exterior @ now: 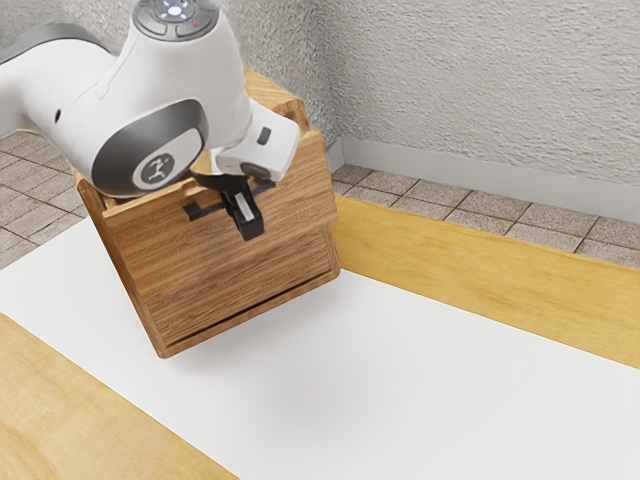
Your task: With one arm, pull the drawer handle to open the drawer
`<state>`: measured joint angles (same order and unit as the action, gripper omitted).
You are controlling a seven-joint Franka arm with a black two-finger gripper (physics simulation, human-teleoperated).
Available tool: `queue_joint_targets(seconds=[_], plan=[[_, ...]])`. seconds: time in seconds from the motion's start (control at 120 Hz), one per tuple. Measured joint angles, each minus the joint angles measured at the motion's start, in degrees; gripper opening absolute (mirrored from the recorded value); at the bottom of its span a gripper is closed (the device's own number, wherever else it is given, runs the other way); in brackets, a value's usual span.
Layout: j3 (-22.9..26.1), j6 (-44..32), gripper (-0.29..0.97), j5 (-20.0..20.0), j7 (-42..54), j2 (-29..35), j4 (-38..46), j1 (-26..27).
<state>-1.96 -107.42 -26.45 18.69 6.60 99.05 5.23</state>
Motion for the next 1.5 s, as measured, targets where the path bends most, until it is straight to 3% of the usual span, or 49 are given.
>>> queue_joint_targets(seconds=[0.642,1.5], plan=[[4.1,0.4,0.36,-0.1,-2.2,6.1,5.4,-0.2],[9.0,0.5,0.35,0.1,-6.0,9.8,8.9,-0.3]])
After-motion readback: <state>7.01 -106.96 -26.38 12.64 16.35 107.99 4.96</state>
